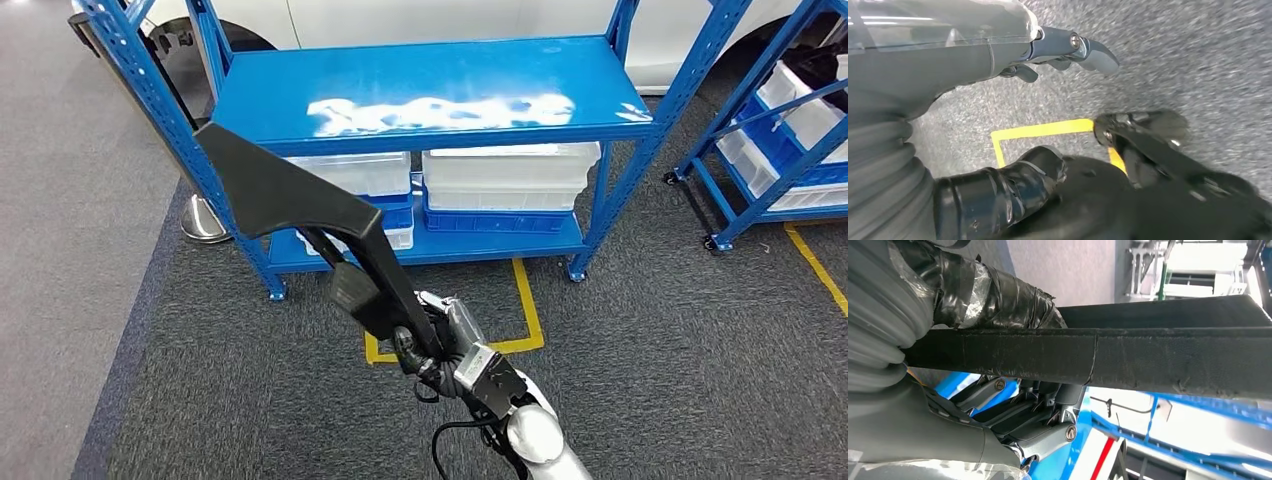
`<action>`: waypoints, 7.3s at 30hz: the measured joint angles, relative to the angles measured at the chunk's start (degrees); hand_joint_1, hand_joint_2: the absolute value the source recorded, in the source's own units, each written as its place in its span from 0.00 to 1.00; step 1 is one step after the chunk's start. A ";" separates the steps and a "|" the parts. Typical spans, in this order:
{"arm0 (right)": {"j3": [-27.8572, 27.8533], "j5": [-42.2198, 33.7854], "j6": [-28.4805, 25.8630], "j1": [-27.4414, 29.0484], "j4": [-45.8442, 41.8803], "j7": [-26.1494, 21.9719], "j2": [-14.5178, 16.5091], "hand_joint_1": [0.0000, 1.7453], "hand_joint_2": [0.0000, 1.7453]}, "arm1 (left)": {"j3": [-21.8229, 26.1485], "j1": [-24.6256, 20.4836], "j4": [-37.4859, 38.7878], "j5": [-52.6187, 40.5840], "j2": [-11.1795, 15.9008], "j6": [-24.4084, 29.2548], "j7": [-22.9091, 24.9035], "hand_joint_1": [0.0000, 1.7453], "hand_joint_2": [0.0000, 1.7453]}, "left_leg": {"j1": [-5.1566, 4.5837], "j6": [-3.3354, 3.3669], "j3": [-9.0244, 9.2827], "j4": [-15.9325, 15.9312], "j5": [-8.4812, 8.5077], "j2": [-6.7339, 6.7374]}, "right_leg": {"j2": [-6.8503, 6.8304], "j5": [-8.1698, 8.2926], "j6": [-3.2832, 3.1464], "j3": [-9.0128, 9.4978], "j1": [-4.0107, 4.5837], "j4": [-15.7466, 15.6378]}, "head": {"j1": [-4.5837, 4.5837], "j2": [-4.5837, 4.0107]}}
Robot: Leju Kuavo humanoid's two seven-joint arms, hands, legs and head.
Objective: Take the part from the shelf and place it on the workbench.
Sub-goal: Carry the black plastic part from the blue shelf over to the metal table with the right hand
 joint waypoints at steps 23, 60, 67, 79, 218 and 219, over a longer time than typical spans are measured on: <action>2.79 0.25 1.72 0.39 -0.23 -0.70 -0.39 0.97 1.00 | -0.11 -0.39 0.02 -1.15 -0.06 -0.22 0.06 0.00 1.00 | -0.54 1.18 -3.87 -9.54 5.13 0.06 | 0.11 -5.36 -0.04 8.18 0.31 -1.89 | 0.14 0.00; 3.89 -1.42 2.10 0.87 0.47 -0.68 -0.94 0.97 1.00 | -0.36 -0.38 0.09 -2.29 -0.04 -0.17 0.80 0.00 1.00 | -0.48 0.95 -5.27 2.23 -1.00 -0.02 | 1.05 -4.64 -0.19 6.29 0.55 -1.39 | 0.09 0.00; 3.97 -1.75 2.13 0.77 0.44 -0.53 -0.96 0.97 1.00 | -0.41 -0.50 0.09 -2.63 0.14 -0.23 0.81 0.00 1.00 | -0.39 2.64 2.35 -11.25 2.99 -2.09 | 3.39 -4.53 0.89 5.10 0.64 -0.29 | 0.05 0.00; 3.97 -1.76 2.14 1.01 0.35 -0.51 -1.43 0.97 1.00 | -0.65 -0.49 0.10 -2.69 0.12 -0.24 0.83 0.00 1.00 | -0.42 2.76 2.79 -11.66 2.19 2.98 | -2.21 -3.81 2.42 3.61 -0.17 1.12 | 0.20 0.00; 4.04 -1.29 0.10 3.40 -3.77 0.14 -1.20 0.97 1.00 | -4.08 -0.45 0.13 -6.08 1.88 1.55 1.47 0.00 1.00 | 0.40 1.16 0.45 -9.53 2.00 -3.52 | 6.52 -3.37 1.48 2.25 -0.13 1.65 | 1.49 0.00; 4.04 -1.28 0.11 3.40 -3.77 0.15 -1.20 0.97 1.00 | -4.00 -0.55 0.13 -5.97 1.90 1.64 1.47 0.00 1.00 | 0.37 1.43 0.51 -9.62 2.08 -3.11 | 6.98 -3.26 1.78 2.12 -0.21 1.58 | 1.50 0.00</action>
